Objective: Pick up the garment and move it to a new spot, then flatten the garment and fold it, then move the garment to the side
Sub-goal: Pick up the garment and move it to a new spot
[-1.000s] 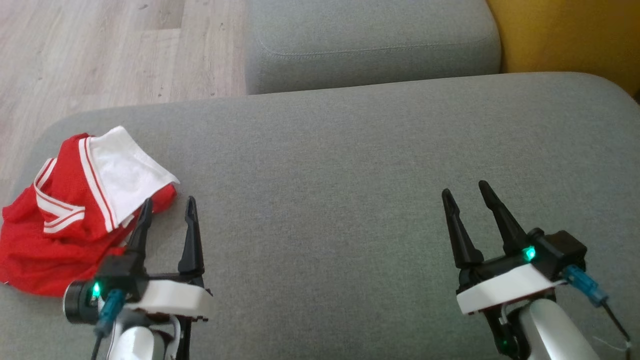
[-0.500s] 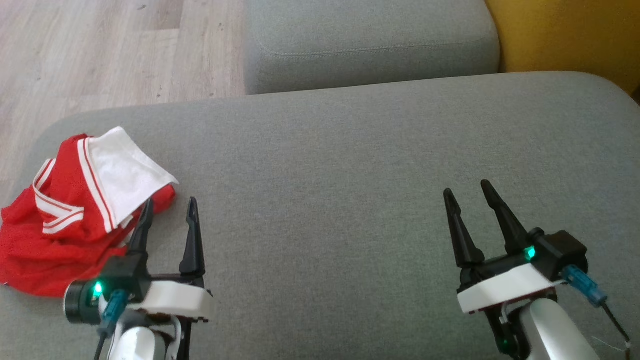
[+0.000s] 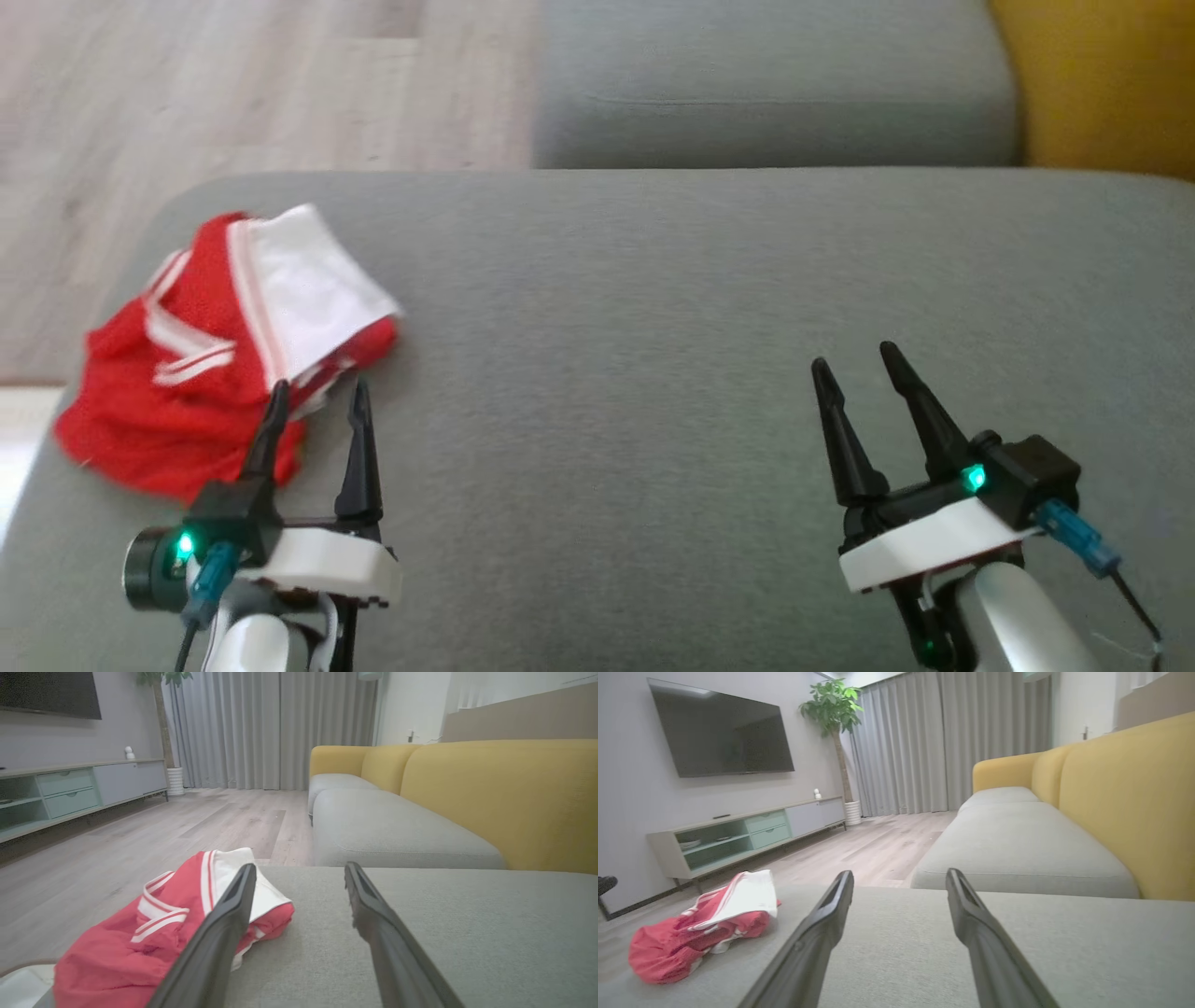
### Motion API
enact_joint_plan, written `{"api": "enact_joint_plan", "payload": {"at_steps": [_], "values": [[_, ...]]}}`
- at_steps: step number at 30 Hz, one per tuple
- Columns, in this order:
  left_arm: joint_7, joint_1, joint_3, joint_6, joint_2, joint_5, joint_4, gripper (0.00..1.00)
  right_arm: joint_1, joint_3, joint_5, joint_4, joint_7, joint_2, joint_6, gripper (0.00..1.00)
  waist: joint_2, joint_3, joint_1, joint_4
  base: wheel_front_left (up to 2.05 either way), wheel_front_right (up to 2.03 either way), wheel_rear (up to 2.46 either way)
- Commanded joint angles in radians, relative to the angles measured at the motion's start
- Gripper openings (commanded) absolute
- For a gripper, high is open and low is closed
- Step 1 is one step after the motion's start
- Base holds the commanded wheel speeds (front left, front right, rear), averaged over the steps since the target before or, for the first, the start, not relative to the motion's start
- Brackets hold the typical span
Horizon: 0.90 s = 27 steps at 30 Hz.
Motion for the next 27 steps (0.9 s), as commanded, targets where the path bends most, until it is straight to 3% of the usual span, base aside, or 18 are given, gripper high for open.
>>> {"api": "enact_joint_plan", "payload": {"at_steps": [1, 15, 27], "values": [[-0.012, -0.045, 0.033, -0.001, 0.005, -0.003, -0.028, 1.0, -0.036, 0.026, 0.006, -0.038, -0.011, -0.006, -0.001, 1.0, 0.0, -0.002, 0.0, 0.057, 0.0, 0.0, 0.0], [-0.012, -0.016, 0.109, 0.0, 0.018, -0.027, -0.027, 1.0, -0.022, 0.073, 0.049, -0.072, -0.011, -0.002, -0.001, 1.0, 0.0, -0.014, 0.0, 0.294, 0.0, 0.0, 0.0], [-0.012, -0.027, 0.127, -0.015, 0.02, -0.05, -0.007, 1.0, -0.02, 0.077, 0.054, -0.078, -0.011, 0.003, -0.001, 1.0, 0.0, -0.014, 0.0, 0.328, 0.0, 0.0, 0.0]]}}
